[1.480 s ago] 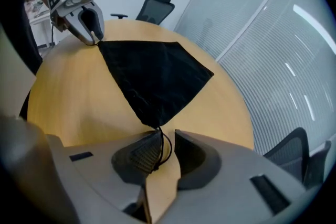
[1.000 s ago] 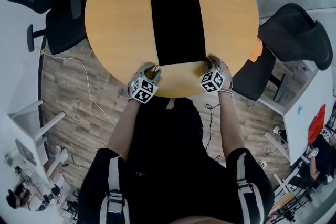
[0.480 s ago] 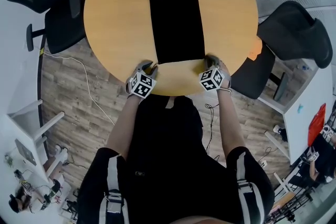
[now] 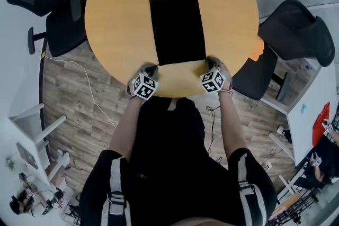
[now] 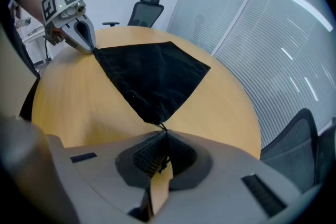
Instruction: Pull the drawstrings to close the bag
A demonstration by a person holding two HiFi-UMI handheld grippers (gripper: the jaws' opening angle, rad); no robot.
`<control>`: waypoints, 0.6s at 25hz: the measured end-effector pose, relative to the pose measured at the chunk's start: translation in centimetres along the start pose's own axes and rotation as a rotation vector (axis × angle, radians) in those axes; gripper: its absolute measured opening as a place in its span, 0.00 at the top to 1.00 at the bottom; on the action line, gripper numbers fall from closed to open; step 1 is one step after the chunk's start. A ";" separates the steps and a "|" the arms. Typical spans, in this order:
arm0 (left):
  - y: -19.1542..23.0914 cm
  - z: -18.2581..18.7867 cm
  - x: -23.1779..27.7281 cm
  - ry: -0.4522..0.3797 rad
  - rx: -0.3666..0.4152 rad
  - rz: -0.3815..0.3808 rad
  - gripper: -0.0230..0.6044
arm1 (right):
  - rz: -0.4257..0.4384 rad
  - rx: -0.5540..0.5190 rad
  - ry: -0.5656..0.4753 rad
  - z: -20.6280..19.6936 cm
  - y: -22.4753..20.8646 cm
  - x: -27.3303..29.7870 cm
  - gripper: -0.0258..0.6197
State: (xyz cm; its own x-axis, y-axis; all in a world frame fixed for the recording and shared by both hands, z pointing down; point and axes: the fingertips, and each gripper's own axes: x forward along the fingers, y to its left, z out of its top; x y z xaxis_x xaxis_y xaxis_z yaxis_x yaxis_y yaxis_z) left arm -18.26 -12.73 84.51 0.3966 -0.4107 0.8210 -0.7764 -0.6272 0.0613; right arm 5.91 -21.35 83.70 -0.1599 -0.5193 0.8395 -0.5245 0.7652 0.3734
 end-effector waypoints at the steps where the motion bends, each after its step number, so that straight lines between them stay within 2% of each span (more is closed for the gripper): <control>1: 0.0 -0.1 -0.1 -0.001 0.003 0.003 0.94 | 0.000 0.007 -0.007 -0.1 0.1 -0.1 0.87; 5: -0.4 0.0 -0.3 -0.002 0.010 0.021 0.94 | 0.015 0.065 -0.037 -1.0 0.4 -0.8 0.87; 9: -0.5 0.6 -0.8 -0.021 0.015 0.037 0.94 | 0.013 0.076 -0.049 -1.3 0.2 -1.6 0.87; 15: 0.5 3.1 -3.6 -0.086 0.024 0.118 0.94 | -0.040 0.091 -0.117 0.6 -1.8 -4.0 0.87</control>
State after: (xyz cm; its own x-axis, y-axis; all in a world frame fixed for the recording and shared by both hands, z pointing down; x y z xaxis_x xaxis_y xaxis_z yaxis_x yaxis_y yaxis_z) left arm -18.58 -13.66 79.87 0.3449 -0.5368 0.7700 -0.8085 -0.5867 -0.0468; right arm 7.01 -20.82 79.44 -0.2308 -0.5935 0.7710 -0.6053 0.7080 0.3638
